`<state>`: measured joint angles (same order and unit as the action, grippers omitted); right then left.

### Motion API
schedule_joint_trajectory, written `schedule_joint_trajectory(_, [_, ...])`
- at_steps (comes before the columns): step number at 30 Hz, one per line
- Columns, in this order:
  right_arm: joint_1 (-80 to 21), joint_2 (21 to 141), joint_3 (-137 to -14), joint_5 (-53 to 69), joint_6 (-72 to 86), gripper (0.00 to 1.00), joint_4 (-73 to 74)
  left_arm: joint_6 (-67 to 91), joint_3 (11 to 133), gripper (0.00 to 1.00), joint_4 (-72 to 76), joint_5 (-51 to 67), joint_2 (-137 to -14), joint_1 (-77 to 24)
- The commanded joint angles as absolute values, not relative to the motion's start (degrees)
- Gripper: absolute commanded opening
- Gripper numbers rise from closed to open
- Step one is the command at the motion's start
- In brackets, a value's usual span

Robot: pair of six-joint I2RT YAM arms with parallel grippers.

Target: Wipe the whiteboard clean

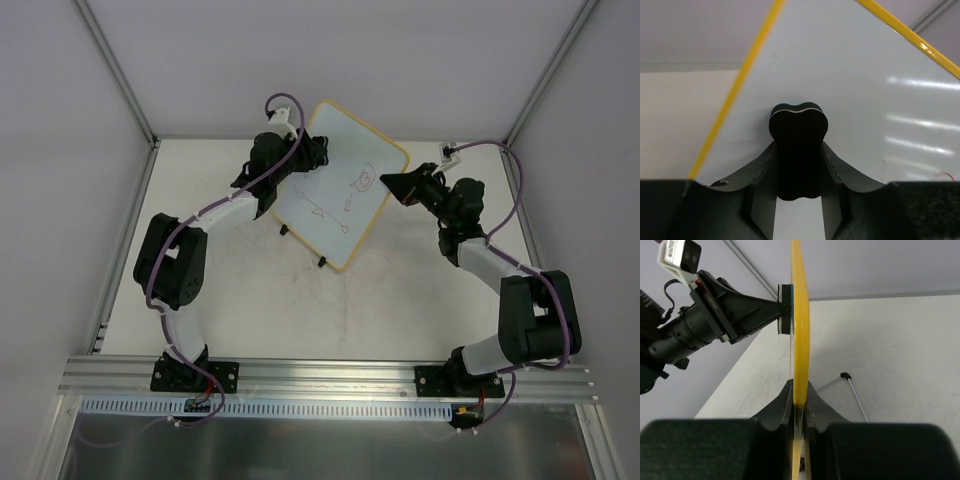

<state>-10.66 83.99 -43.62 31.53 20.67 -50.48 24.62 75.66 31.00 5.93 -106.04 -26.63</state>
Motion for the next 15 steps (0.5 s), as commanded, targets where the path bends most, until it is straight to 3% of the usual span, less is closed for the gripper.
schedule_joint_trajectory(1, [-12.0,82.8,-44.6,35.9,13.6,0.00,-52.9,28.6,78.7,0.00,24.2,4.1,-108.5,-22.6])
schedule_joint_trajectory(15, [-12.0,82.8,-44.5,35.9,13.6,0.00,-52.9,35.9,68.9,0.00,23.4,0.9,-105.8,-20.7])
